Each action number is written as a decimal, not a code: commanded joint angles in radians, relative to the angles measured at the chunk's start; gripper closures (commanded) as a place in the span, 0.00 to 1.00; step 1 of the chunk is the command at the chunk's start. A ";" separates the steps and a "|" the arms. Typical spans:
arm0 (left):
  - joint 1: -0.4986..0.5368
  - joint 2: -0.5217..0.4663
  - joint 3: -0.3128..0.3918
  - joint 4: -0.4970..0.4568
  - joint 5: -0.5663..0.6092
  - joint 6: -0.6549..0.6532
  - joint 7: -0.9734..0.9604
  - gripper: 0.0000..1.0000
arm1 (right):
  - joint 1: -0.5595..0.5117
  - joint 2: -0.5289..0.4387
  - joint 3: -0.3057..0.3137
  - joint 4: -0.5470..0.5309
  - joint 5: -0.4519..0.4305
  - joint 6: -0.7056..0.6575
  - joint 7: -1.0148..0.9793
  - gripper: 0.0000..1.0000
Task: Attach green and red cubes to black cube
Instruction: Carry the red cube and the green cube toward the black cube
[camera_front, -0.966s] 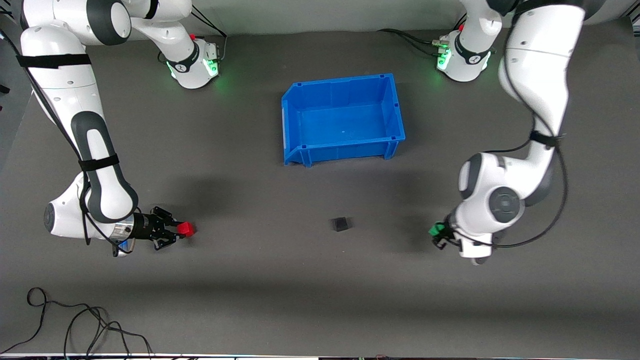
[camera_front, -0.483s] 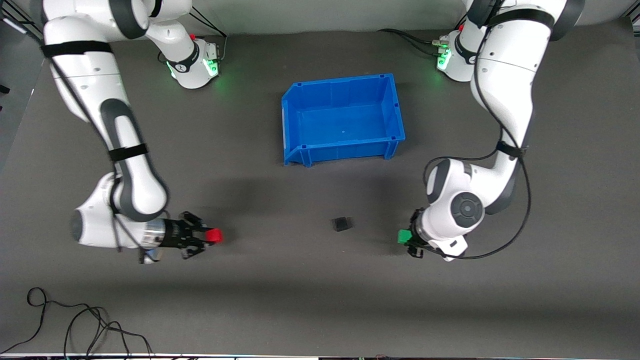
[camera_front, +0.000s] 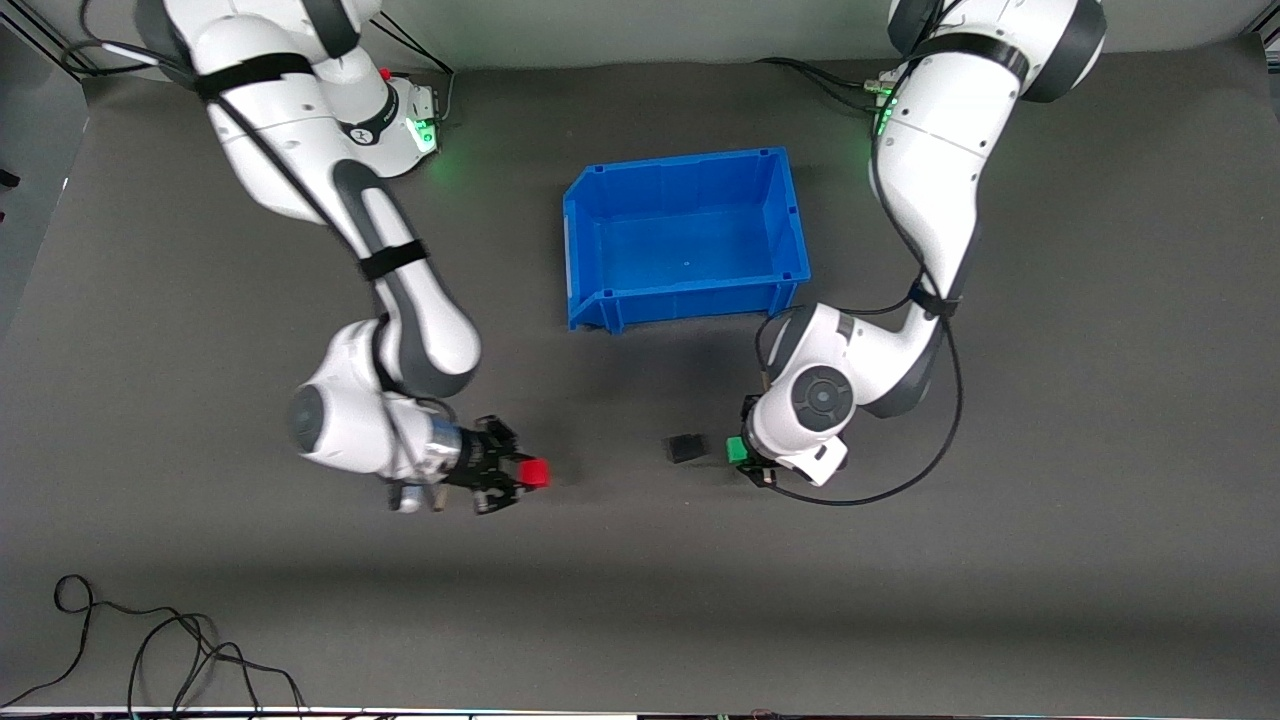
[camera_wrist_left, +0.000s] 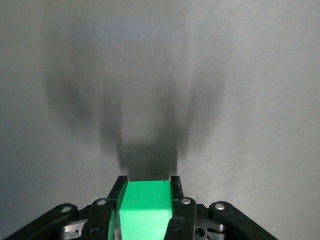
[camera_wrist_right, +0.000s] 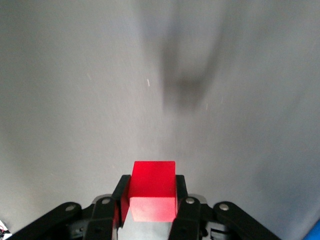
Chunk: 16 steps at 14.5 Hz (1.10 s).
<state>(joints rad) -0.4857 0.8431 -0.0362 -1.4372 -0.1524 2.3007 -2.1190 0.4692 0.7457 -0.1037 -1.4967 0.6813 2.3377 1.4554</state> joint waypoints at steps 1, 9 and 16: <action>-0.023 0.033 0.013 0.054 -0.013 -0.007 -0.090 1.00 | 0.066 0.090 -0.014 0.113 0.018 0.026 0.117 0.93; -0.088 0.059 0.012 0.083 -0.013 0.071 -0.200 1.00 | 0.216 0.256 -0.014 0.236 0.006 0.190 0.244 0.96; -0.089 0.060 0.012 0.083 -0.003 0.071 -0.199 1.00 | 0.221 0.255 -0.016 0.236 0.004 0.193 0.243 0.96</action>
<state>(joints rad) -0.5621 0.8899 -0.0345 -1.3835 -0.1528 2.3722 -2.2974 0.6883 0.9837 -0.1140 -1.2952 0.6812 2.5375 1.6840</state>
